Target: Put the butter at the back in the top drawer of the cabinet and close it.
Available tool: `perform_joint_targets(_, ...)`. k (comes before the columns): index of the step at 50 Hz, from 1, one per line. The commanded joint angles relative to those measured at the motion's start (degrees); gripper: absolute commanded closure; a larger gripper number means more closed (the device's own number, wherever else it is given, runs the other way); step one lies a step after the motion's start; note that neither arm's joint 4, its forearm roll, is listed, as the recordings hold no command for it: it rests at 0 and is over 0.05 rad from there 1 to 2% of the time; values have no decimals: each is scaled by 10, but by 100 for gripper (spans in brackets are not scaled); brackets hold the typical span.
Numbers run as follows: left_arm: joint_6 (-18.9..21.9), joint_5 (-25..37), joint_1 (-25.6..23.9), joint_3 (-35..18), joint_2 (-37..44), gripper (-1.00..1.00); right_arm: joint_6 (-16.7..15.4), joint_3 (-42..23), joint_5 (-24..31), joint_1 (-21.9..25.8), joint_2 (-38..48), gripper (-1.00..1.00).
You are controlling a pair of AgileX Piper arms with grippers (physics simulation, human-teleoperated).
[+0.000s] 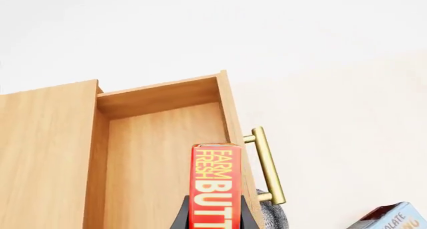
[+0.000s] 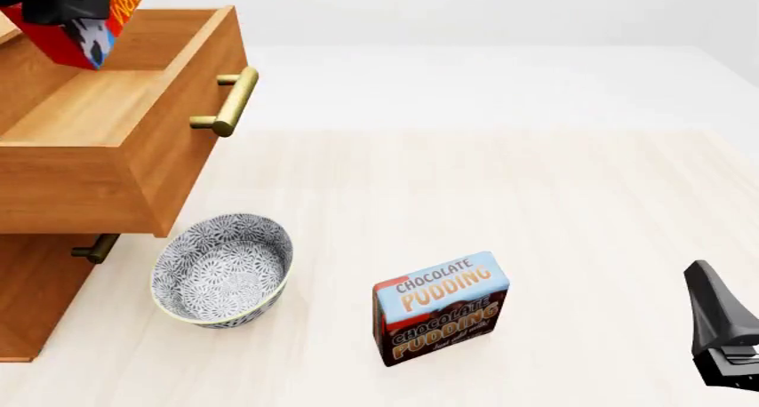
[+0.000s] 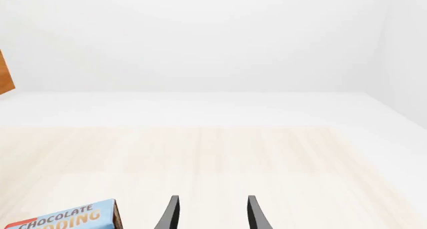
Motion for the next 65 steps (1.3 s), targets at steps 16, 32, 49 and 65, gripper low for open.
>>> perform_joint_targets(16, 25, -46, 48, 73, -10, 100, 0, 0, 0, 0, 0, -100)
perform_joint_targets(32, 47, -43, 71, 92, -29, 100, 0, 0, 0, 0, 0, -100)
perform_joint_targets(49, 36, -48, 65, 93, -16, 100, 0, 0, 0, 0, 0, -100)
perform_joint_targets(65, 26, -71, 66, 101, 19, 100, 0, 0, 0, 0, 0, -100)
